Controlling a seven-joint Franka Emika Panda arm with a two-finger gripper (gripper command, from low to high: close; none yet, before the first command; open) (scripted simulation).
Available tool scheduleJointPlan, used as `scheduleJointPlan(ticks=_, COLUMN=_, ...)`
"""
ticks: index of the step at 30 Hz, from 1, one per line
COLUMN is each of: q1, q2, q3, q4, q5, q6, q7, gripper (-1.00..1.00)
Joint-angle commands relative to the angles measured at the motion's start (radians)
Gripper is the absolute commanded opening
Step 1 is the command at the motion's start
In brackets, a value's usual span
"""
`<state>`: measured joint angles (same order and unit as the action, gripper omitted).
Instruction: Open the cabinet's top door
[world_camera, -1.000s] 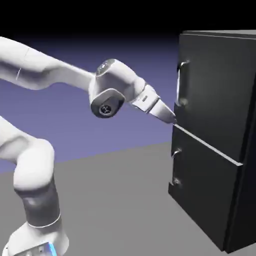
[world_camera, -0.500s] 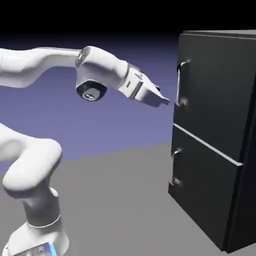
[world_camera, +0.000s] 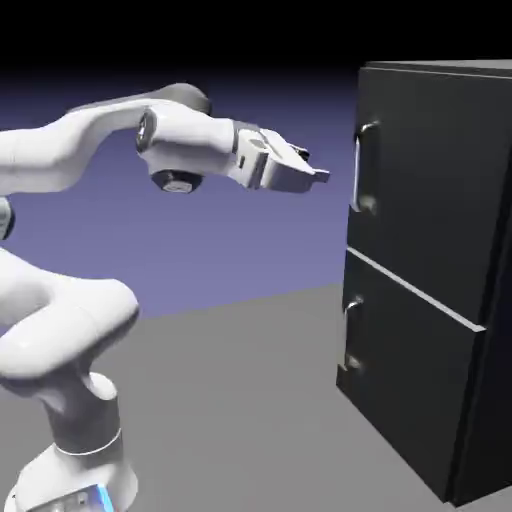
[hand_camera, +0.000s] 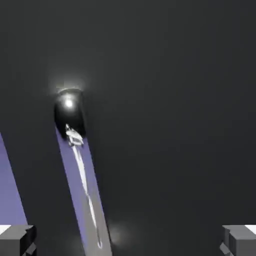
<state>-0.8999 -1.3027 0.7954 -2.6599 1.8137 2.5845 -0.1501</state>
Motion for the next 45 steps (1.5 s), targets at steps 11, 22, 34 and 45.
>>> scheduleJointPlan(ticks=11, q1=-0.241, q2=-0.193, q3=0.21, q4=0.04, q5=0.479, q6=-0.119, q7=-0.235, gripper=0.0)
scheduleJointPlan(ticks=22, q1=-0.439, q2=-0.194, q3=0.313, q4=0.18, q5=0.653, q6=-0.157, q7=-0.301, gripper=-1.0)
scheduleJointPlan(ticks=34, q1=-0.283, q2=-0.147, q3=-0.002, q4=-0.157, q5=0.512, q6=-0.679, q7=-0.522, gripper=-1.0)
scheduleJointPlan(ticks=45, q1=-0.377, q2=0.043, q3=-0.348, q4=-0.228, q5=0.171, q6=-1.157, q7=-0.717, gripper=-1.0)
